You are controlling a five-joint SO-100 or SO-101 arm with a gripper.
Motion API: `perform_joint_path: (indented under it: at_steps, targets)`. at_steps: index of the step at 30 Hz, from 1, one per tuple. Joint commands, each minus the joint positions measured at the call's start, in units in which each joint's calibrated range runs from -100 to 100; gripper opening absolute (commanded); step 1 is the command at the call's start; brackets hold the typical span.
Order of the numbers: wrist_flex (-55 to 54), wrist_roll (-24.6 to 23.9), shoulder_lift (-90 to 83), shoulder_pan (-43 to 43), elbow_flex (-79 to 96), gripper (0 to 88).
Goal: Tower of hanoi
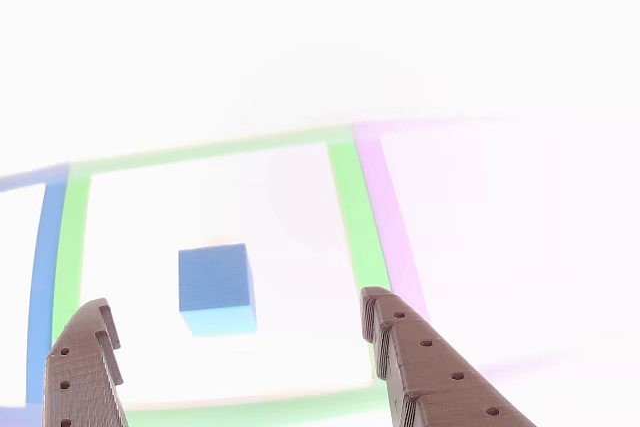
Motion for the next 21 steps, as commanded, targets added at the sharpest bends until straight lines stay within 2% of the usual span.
perform_joint_path:
  at_steps: [1, 11, 21]
  targets:
    - [-10.13, 0.0, 6.47, 0.13, 0.6, 27.6]
    - [-29.81, 0.0, 26.25, -1.98, -1.04, 26.9]
    - [-39.77, 0.0, 38.68, -2.74, -4.31, 26.1]
